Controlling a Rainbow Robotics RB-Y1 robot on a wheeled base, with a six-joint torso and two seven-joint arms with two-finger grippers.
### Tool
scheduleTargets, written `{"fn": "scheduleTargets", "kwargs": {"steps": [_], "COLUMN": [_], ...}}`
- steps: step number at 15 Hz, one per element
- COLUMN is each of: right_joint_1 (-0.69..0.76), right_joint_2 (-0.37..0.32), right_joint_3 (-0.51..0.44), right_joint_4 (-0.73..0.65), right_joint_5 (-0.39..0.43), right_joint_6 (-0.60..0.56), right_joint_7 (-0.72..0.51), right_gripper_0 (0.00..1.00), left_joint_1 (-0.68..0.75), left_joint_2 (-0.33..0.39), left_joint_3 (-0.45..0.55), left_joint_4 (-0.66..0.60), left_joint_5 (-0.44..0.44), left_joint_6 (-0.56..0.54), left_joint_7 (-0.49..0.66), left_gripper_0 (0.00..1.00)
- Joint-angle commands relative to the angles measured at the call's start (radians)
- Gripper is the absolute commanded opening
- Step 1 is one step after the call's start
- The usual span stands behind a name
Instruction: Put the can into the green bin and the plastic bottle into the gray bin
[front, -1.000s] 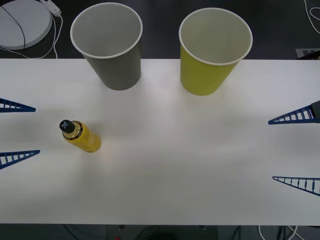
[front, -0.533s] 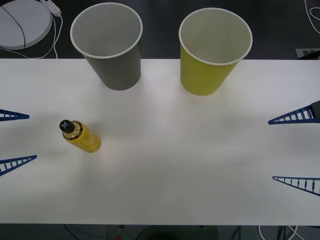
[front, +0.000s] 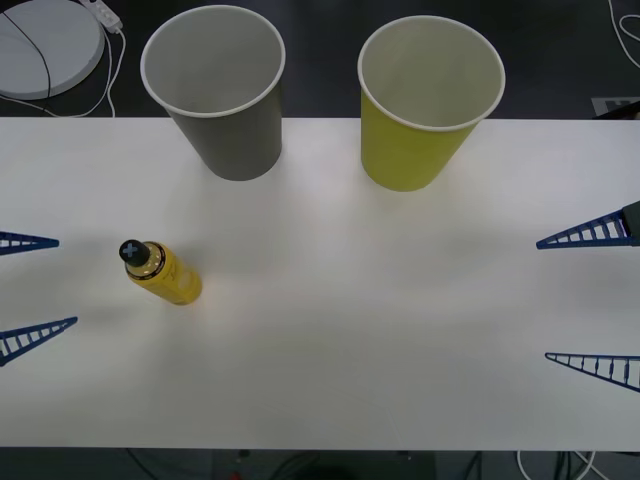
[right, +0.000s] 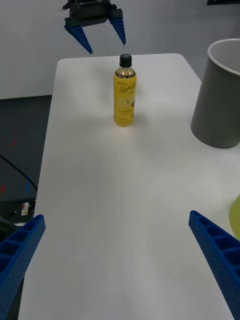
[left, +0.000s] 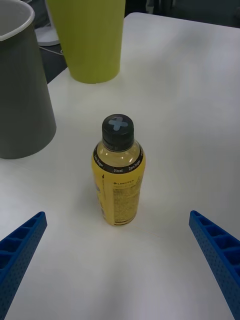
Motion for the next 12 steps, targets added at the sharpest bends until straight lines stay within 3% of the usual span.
{"fn": "scheduleTargets", "kwargs": {"steps": [1, 4, 12], "right_joint_1": [0.000, 0.000, 0.000], "right_joint_2": [0.000, 0.000, 0.000], "right_joint_3": [0.000, 0.000, 0.000], "right_joint_4": [0.000, 0.000, 0.000], "right_joint_5": [0.000, 0.000, 0.000], "right_joint_6": [0.000, 0.000, 0.000], "right_joint_7": [0.000, 0.000, 0.000], "right_gripper_0": [1.00, 1.00, 1.00], "left_joint_1": [-0.001, -0.003, -0.057], "left_joint_2": [-0.038, -0.083, -0.201], "left_joint_3": [-0.002, -0.003, -0.003], "left_joint_4": [0.016, 0.027, 0.051], "left_joint_5": [0.000, -0.006, -0.124], "left_joint_6": [-0.003, -0.003, 0.014], "left_joint_7": [-0.024, -0.036, -0.029], "left_gripper_0": [1.00, 1.00, 1.00]}}
